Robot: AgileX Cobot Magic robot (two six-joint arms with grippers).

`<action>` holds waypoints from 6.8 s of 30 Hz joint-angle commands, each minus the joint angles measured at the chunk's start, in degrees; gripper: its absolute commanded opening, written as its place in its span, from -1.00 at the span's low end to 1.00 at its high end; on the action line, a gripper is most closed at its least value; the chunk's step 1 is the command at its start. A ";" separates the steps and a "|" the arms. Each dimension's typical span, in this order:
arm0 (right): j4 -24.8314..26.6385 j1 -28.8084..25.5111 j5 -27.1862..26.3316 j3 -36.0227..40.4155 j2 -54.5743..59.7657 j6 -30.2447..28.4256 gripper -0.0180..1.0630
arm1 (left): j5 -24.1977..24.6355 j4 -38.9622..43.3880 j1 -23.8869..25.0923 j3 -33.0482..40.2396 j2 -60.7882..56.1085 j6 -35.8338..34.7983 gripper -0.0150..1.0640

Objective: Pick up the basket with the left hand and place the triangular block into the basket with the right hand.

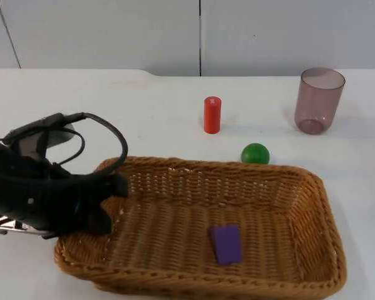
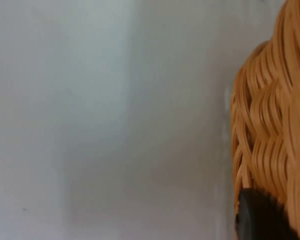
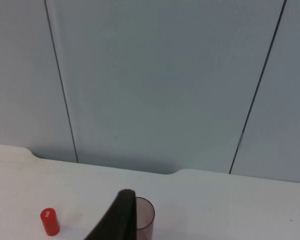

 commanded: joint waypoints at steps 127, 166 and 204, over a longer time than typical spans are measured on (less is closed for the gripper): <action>-4.32 -0.33 -8.57 8.95 -8.14 4.63 0.97 | 11.77 87.65 10.46 -31.02 -48.19 -64.28 0.97; 24.89 -30.69 -19.21 25.80 -53.40 -29.35 0.97 | 20.77 110.62 21.82 -29.55 -94.36 -73.99 0.97; 30.79 -25.61 7.34 49.67 -55.93 -25.23 0.97 | 40.77 99.34 16.73 0.36 -104.41 -74.85 0.97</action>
